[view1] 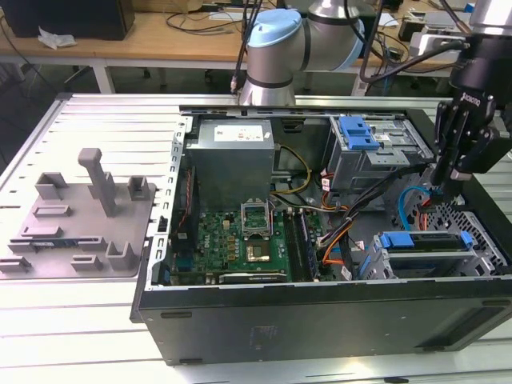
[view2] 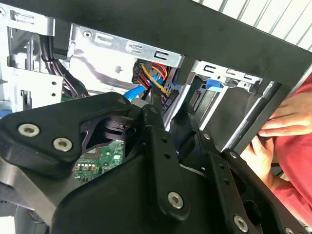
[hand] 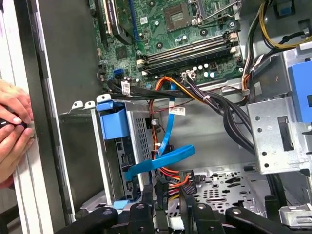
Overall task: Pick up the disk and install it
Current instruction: 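Insert the first disk wire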
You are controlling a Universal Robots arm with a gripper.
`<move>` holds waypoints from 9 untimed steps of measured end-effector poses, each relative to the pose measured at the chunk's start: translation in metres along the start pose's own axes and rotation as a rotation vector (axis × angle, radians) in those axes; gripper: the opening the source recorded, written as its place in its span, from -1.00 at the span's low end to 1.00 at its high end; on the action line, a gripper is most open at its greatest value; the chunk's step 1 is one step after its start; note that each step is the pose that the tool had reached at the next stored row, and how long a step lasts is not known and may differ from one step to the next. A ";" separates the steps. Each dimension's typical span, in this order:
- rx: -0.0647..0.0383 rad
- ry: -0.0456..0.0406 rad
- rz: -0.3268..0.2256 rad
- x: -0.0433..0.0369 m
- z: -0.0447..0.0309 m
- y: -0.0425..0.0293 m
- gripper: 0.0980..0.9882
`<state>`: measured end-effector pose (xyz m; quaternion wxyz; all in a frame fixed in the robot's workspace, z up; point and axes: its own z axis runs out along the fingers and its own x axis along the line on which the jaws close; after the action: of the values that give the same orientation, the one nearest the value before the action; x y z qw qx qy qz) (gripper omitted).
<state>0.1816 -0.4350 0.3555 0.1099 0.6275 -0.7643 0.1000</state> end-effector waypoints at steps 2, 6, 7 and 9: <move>0.000 0.0018 0.000 -0.0017 0.0015 0.0003 -0.43; 0.002 0.0088 0.000 -0.0041 0.0030 0.0007 -0.43; 0.002 0.0114 0.000 -0.0046 0.0037 0.0007 -0.43; 0.003 0.0153 0.001 -0.0051 0.0047 0.0007 -0.43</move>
<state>0.1817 -0.4315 0.3495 0.1148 0.6266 -0.7636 0.1059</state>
